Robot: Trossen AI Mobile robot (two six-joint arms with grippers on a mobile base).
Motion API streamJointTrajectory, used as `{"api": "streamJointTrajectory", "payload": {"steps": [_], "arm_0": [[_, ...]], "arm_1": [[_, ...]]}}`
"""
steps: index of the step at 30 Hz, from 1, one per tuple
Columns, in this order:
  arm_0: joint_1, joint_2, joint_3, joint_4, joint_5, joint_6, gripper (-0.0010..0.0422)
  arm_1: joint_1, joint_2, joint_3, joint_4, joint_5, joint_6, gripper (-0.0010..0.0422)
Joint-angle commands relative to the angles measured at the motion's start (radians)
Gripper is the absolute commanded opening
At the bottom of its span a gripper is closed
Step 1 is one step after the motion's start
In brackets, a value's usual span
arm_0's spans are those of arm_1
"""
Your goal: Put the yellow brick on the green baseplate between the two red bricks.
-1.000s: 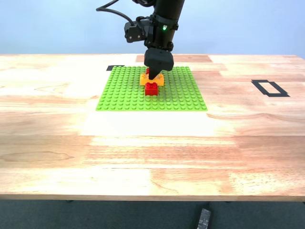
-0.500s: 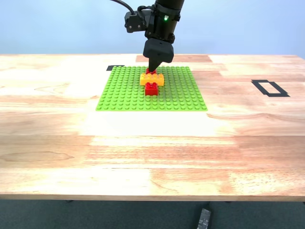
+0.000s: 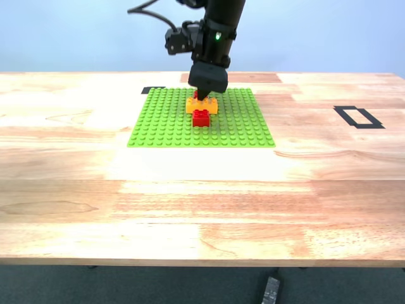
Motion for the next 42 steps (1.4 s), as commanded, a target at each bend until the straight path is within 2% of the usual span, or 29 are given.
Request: {"api": "streamJointTrajectory", "payload": {"steps": [1, 19, 24, 33, 37, 42], "arm_0": [[0.000, 0.001, 0.000, 0.001, 0.000, 0.000, 0.0000], [0.000, 0.001, 0.000, 0.013, 0.000, 0.000, 0.0000], [0.000, 0.001, 0.000, 0.021, -0.008, 0.001, 0.0000], [0.000, -0.002, 0.000, 0.035, -0.010, 0.024, 0.0000], [0.000, -0.023, 0.000, 0.061, -0.090, 0.026, 0.0000], [0.000, -0.055, -0.002, 0.145, -0.201, 0.010, 0.0000]], "arm_1": [[0.005, 0.013, 0.000, -0.001, 0.000, 0.004, 0.0008], [0.004, 0.047, 0.000, 0.047, -0.014, 0.002, 0.0008], [-0.006, -0.038, 0.000, 0.056, 0.019, -0.011, 0.0008], [-0.080, -0.309, -0.003, 0.043, 0.012, 0.010, 0.0000], [-0.131, -0.463, -0.065, 0.063, 0.011, 0.038, 0.0000], [-0.222, -0.704, -0.296, 0.201, 0.008, 0.132, 0.0000]]}}
